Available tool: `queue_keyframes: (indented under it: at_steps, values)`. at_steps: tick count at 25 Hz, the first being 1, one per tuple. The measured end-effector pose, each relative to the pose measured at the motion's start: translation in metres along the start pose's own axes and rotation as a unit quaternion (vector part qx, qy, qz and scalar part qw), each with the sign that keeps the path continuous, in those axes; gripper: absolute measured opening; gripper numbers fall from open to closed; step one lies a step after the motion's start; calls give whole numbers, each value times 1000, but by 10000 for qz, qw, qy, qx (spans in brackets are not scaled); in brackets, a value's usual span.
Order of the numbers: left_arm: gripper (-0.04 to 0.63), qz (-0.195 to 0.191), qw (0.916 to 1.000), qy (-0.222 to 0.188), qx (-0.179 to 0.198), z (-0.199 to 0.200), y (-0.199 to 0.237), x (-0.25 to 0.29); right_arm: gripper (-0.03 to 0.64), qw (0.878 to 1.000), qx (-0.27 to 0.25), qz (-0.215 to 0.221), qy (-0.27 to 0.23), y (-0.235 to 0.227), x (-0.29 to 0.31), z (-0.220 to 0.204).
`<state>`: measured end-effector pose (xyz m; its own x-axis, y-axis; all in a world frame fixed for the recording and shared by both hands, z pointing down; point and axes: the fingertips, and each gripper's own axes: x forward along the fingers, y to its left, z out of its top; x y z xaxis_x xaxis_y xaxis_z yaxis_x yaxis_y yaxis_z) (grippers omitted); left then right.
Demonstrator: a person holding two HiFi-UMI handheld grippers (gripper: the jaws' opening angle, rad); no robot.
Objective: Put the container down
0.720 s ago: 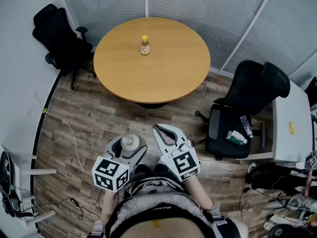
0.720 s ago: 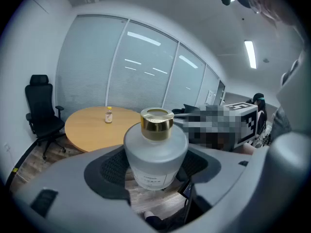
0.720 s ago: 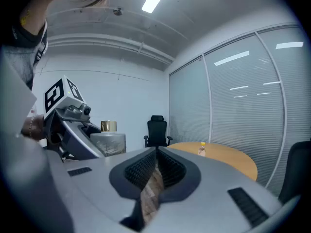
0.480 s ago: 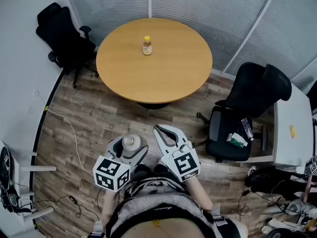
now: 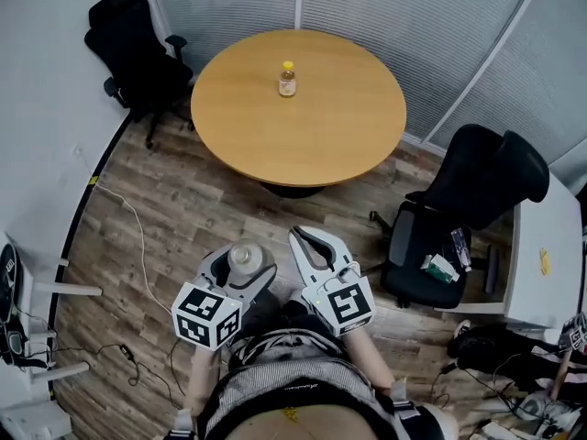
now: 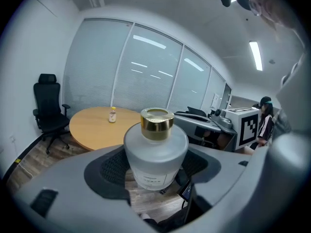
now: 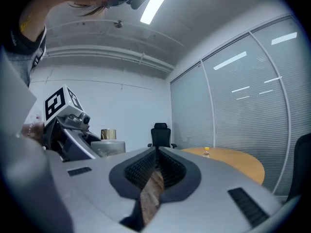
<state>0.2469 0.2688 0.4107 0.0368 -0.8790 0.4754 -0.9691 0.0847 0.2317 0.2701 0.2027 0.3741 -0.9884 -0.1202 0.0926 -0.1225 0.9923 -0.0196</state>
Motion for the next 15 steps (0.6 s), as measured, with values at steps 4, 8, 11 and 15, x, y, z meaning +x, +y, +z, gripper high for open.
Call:
queue_keyframes:
  at_steps: [4,8,11,15]
  values:
    - [338,80,9999,-9,-66,-3,4,-1,32,9998,-169,64,-90,1,1,4]
    - [339,59,10000,29,-56,-2,10,1,32,9996,-259,110,-99,3,7,7]
    - [339,16,10000,71,-66,0,16,8,32,9995,-291,102,-12,1,16,5]
    - [339,-82,9999,107,-66,9,29,18,32,9997,-223,53,18,-8,31,5]
